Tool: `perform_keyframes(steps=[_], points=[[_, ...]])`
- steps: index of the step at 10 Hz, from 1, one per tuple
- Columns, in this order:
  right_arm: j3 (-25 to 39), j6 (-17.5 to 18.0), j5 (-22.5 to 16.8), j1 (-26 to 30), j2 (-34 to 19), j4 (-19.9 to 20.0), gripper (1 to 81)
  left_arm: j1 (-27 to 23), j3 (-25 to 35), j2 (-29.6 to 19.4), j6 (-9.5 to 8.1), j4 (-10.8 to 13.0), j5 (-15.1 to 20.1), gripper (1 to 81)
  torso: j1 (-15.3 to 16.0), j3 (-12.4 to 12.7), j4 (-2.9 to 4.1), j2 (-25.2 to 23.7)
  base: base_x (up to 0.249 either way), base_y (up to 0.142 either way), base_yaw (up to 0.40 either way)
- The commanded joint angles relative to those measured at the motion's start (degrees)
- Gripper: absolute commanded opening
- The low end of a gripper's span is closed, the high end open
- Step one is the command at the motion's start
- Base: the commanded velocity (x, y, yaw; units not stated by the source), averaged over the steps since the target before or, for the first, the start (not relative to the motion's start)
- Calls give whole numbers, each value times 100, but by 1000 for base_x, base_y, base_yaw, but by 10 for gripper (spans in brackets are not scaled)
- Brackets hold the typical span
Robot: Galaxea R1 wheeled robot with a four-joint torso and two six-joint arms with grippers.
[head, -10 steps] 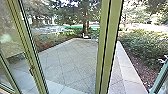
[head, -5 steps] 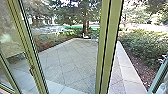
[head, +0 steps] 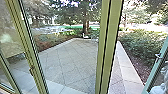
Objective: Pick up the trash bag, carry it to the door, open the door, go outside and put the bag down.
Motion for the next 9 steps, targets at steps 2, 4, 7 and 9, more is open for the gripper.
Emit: perform_keyframes(steps=[2,4,7,9], points=[[-1092,-26,560,-486,747,-343,811,-142,23,-11,-2,-1,161,10,0,0,0,0,0,0,0],[-1654,-43,798,-749,1116,-361,811,-178,14,-28,-2,-10,153,10,-2,2,0,0,0,0,0],[-2560,-122,1177,-1075,1784,-580,811,-213,14,-28,-3,-10,73,10,-5,5,0,0,0,0,0],[-2781,-149,1501,-1232,2083,-660,811,-231,14,-20,-11,-10,82,10,-5,5,0,0,0,0,0]])
